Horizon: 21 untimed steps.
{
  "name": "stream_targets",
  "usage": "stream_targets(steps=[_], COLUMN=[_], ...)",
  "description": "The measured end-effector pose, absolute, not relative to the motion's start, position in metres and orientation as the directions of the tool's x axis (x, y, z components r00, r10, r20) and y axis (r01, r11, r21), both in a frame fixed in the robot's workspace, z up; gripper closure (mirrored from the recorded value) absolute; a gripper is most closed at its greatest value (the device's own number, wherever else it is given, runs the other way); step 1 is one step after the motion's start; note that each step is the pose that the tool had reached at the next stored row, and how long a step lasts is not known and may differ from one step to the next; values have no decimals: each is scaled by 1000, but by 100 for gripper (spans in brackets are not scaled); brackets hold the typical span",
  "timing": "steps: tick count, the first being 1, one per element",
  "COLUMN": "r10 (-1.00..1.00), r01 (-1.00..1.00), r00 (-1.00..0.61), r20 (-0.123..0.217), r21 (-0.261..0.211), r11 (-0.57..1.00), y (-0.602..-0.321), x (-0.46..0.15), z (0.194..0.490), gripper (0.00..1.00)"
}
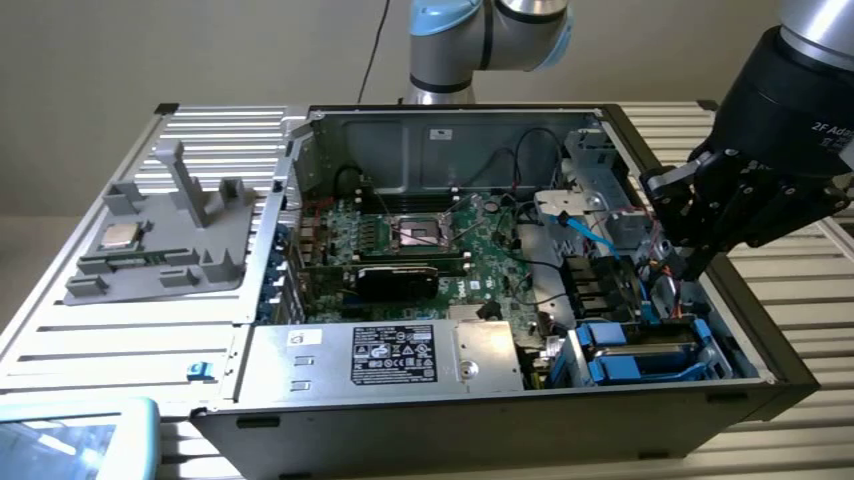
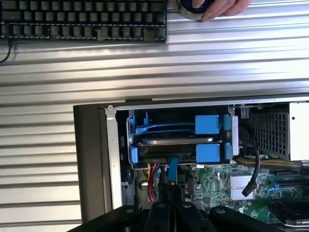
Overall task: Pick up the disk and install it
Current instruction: 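Insert the second disk wire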
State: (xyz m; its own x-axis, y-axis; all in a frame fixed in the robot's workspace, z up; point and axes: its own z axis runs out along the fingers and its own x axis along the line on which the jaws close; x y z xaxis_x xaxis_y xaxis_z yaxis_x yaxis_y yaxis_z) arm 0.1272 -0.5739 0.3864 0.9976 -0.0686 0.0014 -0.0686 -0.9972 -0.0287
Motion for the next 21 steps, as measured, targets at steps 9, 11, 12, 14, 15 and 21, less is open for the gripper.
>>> stream_targets(steps=[9,11,12,14,15,21], r10=[-55,-54,-54,-51,-49,-27], r01=[-55,-54,-54,-51,-49,-27], r00=[998,999,999,999,999,1000], r20=[4,4,4,4,4,4], r21=[-27,-30,-32,-37,-38,-39], r11=[-998,-998,-998,-998,-998,-999], y=[-577,-578,-579,-582,-583,-585], x=[133,132,132,132,132,132], z=[377,375,373,372,371,360], gripper=[89,89,89,89,89,89])
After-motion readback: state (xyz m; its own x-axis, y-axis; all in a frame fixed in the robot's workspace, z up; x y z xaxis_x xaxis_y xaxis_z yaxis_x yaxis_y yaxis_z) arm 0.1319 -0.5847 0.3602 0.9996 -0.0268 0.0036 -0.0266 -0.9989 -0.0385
